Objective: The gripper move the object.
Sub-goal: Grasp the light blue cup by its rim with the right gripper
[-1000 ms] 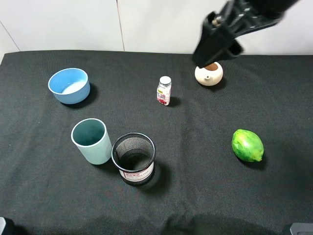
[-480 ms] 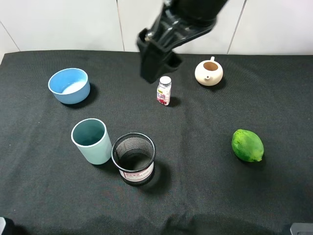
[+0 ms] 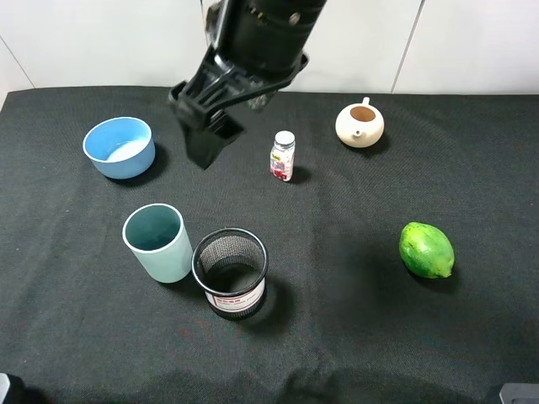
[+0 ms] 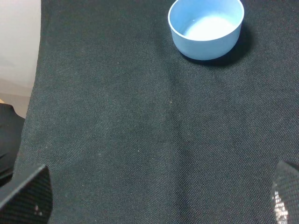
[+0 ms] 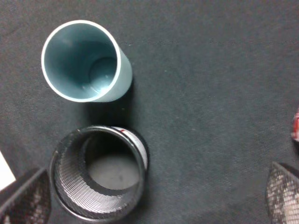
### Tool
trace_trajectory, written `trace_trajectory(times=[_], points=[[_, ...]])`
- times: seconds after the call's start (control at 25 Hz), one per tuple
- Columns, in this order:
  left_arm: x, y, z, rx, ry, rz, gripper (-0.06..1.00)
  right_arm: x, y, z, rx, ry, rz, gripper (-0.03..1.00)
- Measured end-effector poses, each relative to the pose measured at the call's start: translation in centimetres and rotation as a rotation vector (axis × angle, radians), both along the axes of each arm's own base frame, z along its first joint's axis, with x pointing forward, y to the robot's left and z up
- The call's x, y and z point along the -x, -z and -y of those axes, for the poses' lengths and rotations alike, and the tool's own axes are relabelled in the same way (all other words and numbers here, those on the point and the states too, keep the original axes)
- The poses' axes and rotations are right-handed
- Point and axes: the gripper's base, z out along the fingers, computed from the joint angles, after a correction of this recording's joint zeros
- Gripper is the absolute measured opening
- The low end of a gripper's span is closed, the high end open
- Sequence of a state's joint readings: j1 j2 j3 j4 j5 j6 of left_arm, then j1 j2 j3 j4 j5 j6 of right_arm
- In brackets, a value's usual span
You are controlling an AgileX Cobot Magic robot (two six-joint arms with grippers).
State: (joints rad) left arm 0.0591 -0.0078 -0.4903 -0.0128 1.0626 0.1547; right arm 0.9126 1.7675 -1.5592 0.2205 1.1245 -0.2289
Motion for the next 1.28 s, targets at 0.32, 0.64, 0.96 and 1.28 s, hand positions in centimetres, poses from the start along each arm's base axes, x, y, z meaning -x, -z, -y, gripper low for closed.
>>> trace_trajectory(times=[0.32, 0.64, 0.96, 1.28], points=[[0.0, 0.0, 0.0, 0.0, 0.0, 0.0, 0.99, -0.7, 3.4, -1.7, 0.026, 0.007, -0.092, 0.69], [0.0, 0.0, 0.0, 0.0, 0.0, 0.001, 0.99, -0.9, 5.9, -3.3, 0.022, 0.008, -0.101, 0.69], [0.0, 0.0, 0.0, 0.0, 0.0, 0.001, 0.99, -1.5, 7.4, -4.3, -0.01, 0.031, -0.091, 0.69], [0.0, 0.0, 0.0, 0.0, 0.0, 0.001, 0.99, -1.9, 9.3, -5.3, -0.037, 0.066, -0.118, 0.69]])
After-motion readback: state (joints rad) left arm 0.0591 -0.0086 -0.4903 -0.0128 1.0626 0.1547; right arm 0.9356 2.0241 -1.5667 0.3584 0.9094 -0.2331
